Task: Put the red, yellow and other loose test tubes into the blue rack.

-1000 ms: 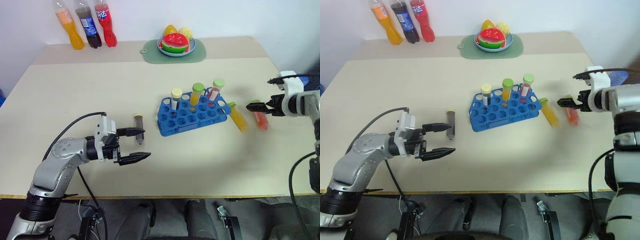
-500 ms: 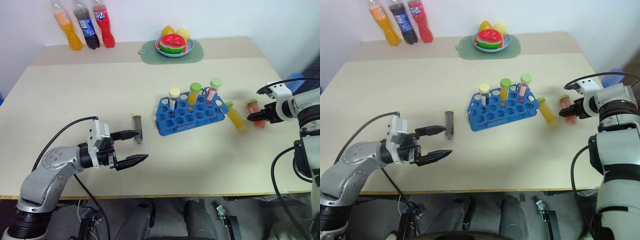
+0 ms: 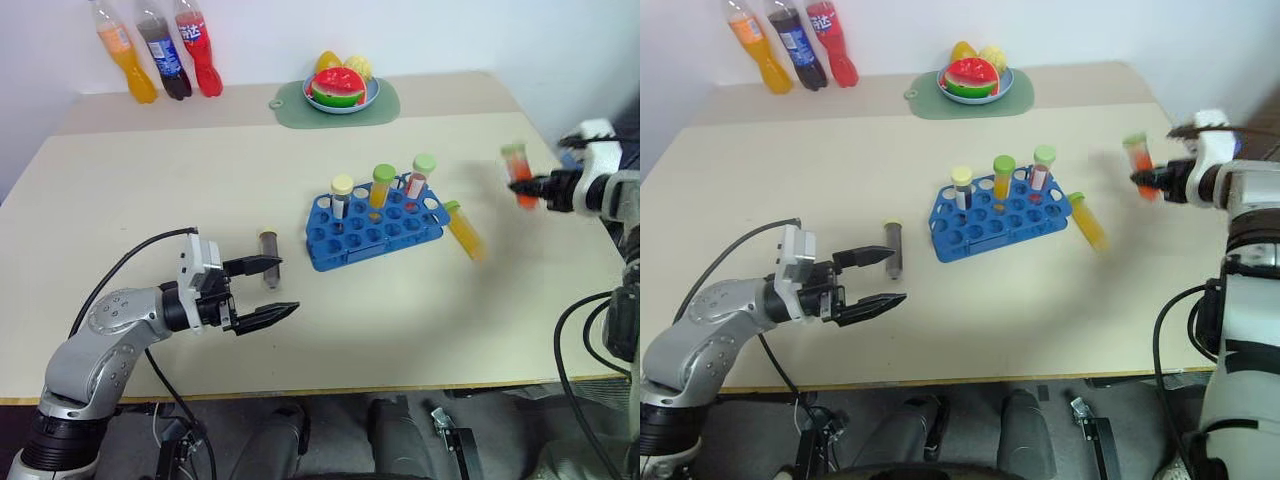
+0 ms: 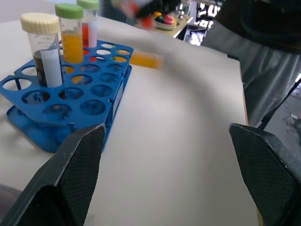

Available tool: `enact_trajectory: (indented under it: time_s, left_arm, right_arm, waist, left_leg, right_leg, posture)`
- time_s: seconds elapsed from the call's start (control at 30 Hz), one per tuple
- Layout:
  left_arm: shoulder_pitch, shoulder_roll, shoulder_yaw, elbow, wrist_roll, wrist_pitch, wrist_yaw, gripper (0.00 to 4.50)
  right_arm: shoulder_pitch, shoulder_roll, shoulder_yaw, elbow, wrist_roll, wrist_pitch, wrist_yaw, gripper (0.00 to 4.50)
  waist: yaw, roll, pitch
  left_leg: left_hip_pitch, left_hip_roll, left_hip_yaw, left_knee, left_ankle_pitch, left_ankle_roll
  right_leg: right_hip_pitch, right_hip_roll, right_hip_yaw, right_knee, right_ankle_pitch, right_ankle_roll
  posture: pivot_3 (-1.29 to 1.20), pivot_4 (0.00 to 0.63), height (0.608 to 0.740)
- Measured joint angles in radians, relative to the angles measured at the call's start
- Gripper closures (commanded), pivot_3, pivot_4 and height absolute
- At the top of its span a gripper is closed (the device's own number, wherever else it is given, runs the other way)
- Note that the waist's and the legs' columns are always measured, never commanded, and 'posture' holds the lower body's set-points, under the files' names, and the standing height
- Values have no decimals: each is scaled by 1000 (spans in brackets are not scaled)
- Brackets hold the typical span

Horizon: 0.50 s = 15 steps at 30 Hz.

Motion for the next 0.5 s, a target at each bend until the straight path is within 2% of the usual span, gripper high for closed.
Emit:
enact_trajectory:
  time_s: [0.1,0.2,0.27,0.37,0.5]
  left_arm:
    - [-21,-11,-14,19,3,-7,-7,130]
    - [-64,-15,-29,73,17,-21,-34,130]
    - [-96,-15,-30,95,18,-25,-49,130]
    - [-119,-16,-30,122,20,-26,-70,130]
    - [-134,-17,-31,139,22,-26,-88,130]
  right_arm:
    - [293,116,-91,-370,73,-122,-45,3710]
    - [496,292,-78,-613,109,-164,-129,3710]
    - [543,378,-57,-685,111,-200,-196,3710]
    - [539,476,-25,-727,91,-317,-282,3710]
    - [503,582,16,-654,53,-465,-375,3710]
  waist:
    - [3,0,-1]
    - [-4,1,0]
    - [-7,2,0]
    - [-6,2,0]
    - [-5,2,0]
  left_leg:
    - [0,0,0,2,0,0]
    - [1,0,3,4,0,0]
    - [2,0,5,4,0,-1]
    - [5,1,4,3,0,1]
    - [5,2,4,3,3,-5]
  right_leg:
    - [0,0,0,2,0,0]
    - [-2,0,3,7,0,0]
    - [-3,0,6,10,2,-1]
    - [-2,2,6,11,3,-3]
    - [-2,3,6,11,4,-4]
  posture:
    - [0,150,740]
    - [0,150,740]
    - [0,150,740]
    - [0,150,740]
    - [0,150,740]
